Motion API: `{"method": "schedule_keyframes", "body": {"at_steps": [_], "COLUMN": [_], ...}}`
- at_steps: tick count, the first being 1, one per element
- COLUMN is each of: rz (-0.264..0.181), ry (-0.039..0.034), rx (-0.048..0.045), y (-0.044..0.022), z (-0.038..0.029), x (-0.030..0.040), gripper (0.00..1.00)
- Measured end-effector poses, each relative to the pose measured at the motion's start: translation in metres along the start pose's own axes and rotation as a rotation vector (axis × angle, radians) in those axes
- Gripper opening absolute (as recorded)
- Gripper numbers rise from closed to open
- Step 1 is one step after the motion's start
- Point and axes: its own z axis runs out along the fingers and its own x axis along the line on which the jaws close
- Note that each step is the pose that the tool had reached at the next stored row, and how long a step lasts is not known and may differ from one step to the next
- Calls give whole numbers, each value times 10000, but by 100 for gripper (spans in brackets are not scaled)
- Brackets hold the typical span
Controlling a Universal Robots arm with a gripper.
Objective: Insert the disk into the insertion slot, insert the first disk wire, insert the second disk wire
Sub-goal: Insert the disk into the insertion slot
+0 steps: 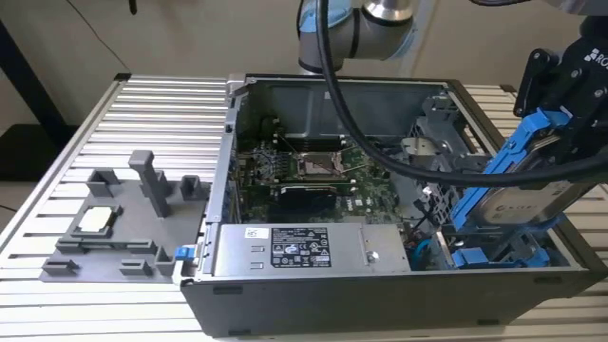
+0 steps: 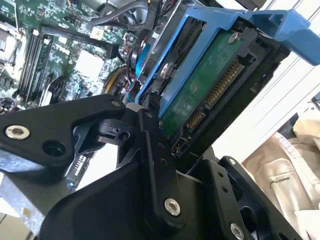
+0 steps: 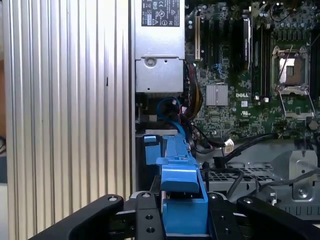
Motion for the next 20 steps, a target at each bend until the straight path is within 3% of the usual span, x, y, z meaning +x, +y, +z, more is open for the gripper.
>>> {"method": "schedule_keyframes", "body": {"at_steps": [4,20], "rz": [-15,-15], "ry": [-1,-1], "rx": [-2,-2], "y": [-4,-6], "z": [46,105], "x": [1,3], "gripper": [33,33]}}
